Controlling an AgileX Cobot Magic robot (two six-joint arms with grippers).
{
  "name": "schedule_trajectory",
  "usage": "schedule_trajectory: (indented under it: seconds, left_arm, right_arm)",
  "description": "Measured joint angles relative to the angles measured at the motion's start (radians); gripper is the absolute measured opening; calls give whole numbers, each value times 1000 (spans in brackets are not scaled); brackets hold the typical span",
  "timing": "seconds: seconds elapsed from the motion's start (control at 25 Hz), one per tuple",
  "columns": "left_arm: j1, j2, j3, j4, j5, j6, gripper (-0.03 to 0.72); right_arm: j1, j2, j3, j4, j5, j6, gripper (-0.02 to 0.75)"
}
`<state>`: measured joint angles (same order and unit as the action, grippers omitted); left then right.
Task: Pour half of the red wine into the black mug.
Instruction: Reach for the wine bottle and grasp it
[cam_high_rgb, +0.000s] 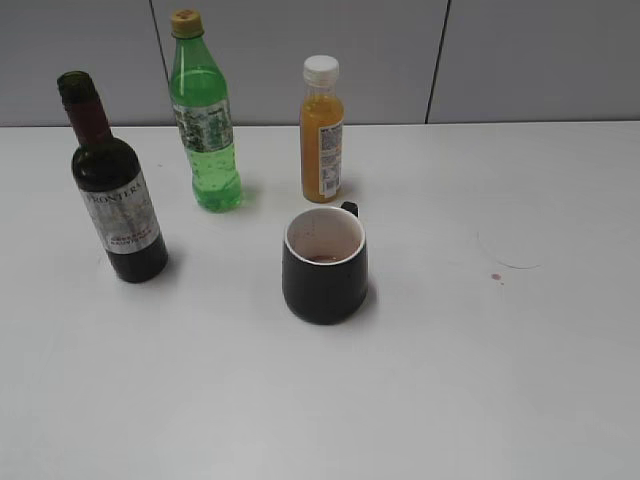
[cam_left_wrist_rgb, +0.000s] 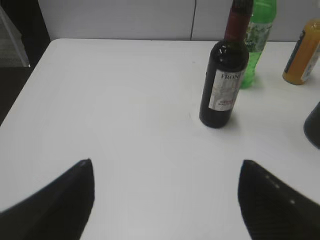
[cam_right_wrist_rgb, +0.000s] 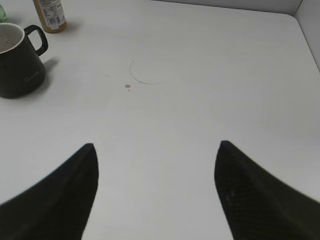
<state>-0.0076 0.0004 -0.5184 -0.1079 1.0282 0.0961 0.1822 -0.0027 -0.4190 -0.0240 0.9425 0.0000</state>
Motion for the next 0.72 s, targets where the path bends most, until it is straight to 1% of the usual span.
schedule_trajectory:
  seconds: [0.12,0.24,0.48,0.64,0.72]
  left_arm:
    - [0,39,-10,0,-54,0,687]
    - [0,90,-10,0,-182,24,685]
    - [0,278,-10,-5,-513,72,665]
    - [0,460,-10,-45,-742,78,655]
    - [-2,558,-10,-47,-851,78,653]
  right_arm:
    - [0,0,0,0,0,0,552]
    - [0,0,0,1,0,0,552]
    - [0,0,0,1,0,0,552]
    - [0,0,0,1,0,0,552]
    - [0,0,0,1,0,0,552]
